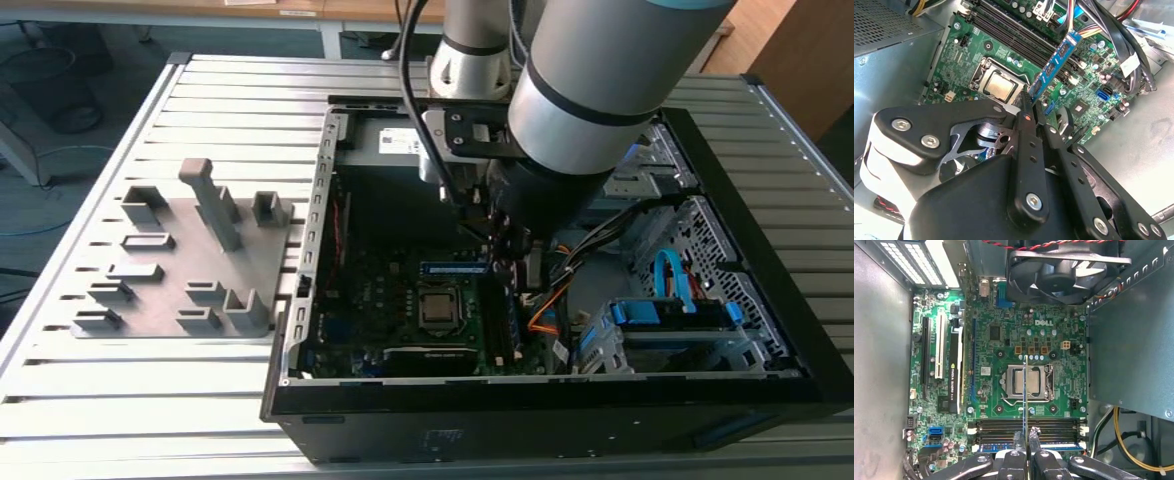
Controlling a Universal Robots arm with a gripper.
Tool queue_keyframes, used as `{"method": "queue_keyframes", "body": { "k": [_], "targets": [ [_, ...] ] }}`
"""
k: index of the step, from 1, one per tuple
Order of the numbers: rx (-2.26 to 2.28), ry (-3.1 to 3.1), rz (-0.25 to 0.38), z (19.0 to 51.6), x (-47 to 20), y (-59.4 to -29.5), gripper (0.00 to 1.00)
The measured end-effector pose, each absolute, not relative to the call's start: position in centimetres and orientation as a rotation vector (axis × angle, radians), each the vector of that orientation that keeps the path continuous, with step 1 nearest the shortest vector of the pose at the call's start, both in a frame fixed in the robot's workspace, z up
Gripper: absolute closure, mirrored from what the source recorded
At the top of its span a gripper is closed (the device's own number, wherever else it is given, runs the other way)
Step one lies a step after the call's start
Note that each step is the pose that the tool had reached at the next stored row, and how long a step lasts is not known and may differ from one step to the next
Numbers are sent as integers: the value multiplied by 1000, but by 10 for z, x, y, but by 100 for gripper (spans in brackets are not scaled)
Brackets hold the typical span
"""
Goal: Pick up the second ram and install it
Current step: 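Pick up the second ram and move it above second insertion slot, then insert the second ram into the second slot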
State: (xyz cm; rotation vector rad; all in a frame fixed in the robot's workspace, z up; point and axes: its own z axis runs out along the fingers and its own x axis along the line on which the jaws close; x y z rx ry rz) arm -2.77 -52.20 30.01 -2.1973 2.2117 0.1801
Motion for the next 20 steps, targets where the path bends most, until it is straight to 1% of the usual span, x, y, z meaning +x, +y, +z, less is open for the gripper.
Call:
{"method": "queue_keyframes", "body": {
  "k": [11, 20],
  "targets": [
    [-2196, 2213, 180, 300, -28, -522, 86],
    [-1980, 2395, 176, 299, -28, -522, 86]
  ]
}}
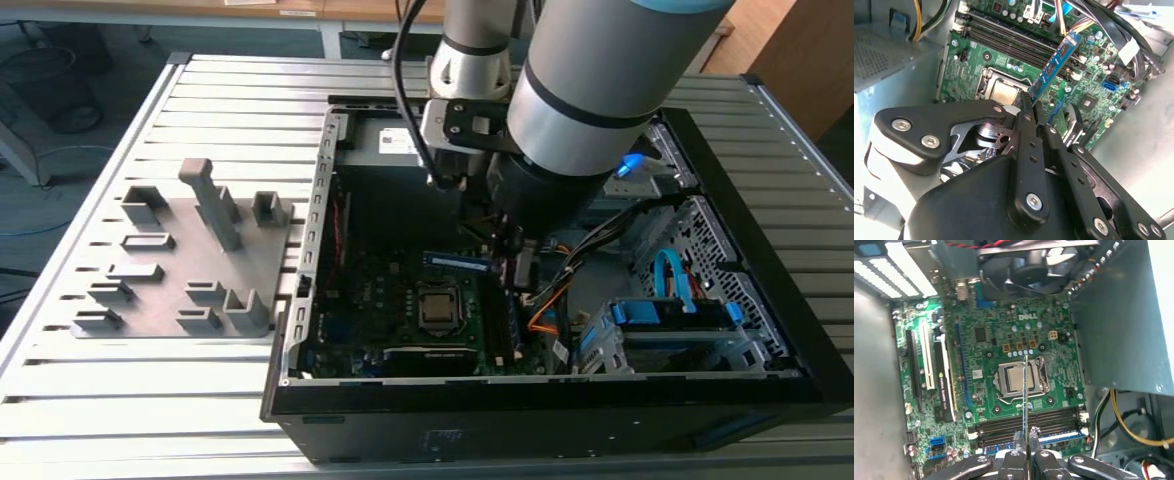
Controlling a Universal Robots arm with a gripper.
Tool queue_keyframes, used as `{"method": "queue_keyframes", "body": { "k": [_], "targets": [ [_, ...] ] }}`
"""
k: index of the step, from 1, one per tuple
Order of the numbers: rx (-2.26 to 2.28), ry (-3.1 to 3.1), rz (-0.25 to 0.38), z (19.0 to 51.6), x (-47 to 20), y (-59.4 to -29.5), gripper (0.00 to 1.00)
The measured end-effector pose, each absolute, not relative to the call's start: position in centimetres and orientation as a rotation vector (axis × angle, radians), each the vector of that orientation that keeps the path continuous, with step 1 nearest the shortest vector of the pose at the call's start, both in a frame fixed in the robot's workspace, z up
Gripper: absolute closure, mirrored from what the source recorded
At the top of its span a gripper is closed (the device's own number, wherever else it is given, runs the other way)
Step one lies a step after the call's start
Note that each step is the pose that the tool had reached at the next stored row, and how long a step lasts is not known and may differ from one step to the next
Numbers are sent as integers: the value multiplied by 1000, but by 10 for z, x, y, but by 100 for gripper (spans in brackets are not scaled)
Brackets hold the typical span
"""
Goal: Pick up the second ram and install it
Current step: 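Insert the second ram into the second slot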
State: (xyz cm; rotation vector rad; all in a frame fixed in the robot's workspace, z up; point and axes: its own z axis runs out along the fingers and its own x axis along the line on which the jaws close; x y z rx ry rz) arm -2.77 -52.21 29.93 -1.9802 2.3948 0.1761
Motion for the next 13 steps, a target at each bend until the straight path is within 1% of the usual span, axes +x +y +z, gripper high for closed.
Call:
{"method": "queue_keyframes", "body": {
  "k": [13],
  "targets": [
    [-1760, 2550, 170, 299, -28, -522, 86]
  ]
}}
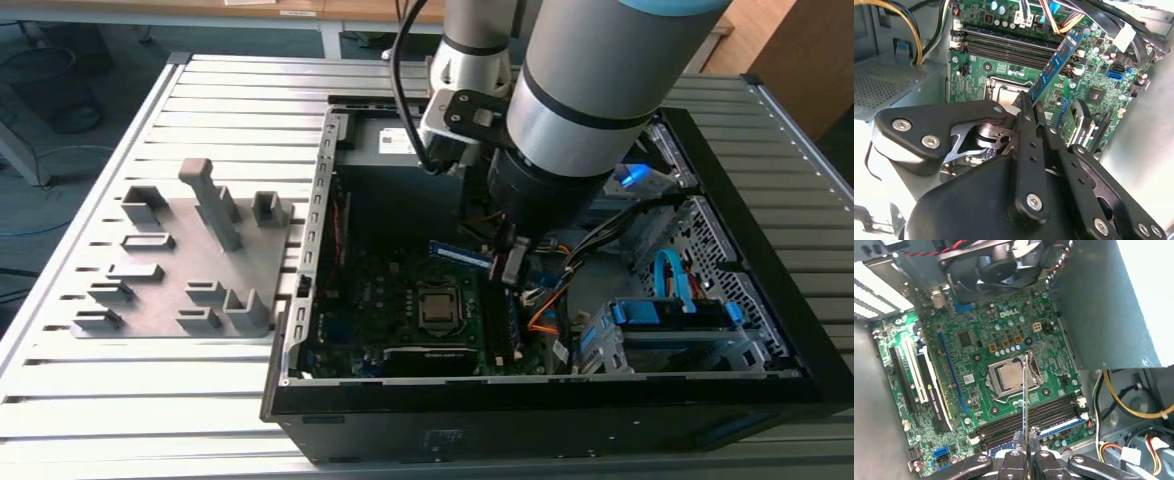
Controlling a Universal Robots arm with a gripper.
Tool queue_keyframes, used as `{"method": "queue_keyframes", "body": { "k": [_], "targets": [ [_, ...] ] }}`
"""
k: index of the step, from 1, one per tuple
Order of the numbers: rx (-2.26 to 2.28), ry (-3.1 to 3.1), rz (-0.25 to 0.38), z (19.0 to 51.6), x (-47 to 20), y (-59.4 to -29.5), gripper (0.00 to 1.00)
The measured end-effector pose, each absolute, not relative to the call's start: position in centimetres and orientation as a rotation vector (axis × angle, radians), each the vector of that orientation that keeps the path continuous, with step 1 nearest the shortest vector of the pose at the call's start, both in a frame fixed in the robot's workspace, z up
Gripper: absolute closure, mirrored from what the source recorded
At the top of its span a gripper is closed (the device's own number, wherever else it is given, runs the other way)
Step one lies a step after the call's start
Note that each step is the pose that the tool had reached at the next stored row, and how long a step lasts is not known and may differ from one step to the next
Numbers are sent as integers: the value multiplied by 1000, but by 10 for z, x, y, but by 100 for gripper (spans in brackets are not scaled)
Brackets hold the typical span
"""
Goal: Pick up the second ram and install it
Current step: 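Insert the second ram into the second slot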
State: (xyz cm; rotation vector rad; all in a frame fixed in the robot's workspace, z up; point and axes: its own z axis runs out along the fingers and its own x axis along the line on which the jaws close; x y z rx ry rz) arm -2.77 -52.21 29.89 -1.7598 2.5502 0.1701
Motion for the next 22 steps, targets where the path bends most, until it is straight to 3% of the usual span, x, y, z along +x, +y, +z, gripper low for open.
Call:
{"method": "queue_keyframes", "body": {
  "k": [22],
  "targets": [
    [-1437, 2732, 160, 298, -28, -522, 86]
  ]
}}
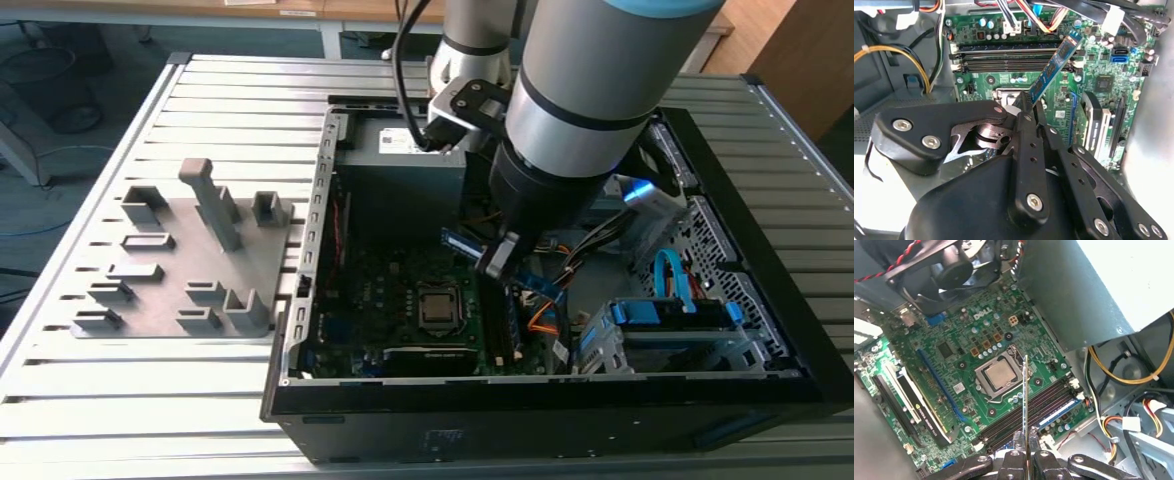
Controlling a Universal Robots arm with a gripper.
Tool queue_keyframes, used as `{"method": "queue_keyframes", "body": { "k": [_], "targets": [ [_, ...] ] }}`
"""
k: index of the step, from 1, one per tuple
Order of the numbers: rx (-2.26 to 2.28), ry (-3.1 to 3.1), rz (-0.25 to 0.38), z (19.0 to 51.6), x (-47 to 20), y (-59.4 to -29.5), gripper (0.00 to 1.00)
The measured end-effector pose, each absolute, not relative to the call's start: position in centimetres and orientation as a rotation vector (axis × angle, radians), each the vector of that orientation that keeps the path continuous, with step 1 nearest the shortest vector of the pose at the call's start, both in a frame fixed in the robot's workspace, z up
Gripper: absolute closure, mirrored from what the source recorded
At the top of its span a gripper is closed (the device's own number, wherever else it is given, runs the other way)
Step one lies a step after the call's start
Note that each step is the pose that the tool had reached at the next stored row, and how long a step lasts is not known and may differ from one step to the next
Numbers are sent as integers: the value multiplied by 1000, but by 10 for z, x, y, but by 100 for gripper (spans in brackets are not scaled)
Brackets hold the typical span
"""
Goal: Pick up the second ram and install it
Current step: 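Insert the second ram into the second slot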
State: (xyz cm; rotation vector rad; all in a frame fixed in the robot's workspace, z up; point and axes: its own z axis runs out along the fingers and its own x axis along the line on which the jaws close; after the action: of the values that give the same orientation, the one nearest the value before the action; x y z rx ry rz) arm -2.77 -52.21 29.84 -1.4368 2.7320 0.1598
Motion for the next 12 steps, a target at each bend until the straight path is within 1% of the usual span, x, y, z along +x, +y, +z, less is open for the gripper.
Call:
{"method": "queue_keyframes", "body": {
  "k": [12],
  "targets": [
    [-1295, 2796, 155, 298, -28, -522, 86]
  ]
}}
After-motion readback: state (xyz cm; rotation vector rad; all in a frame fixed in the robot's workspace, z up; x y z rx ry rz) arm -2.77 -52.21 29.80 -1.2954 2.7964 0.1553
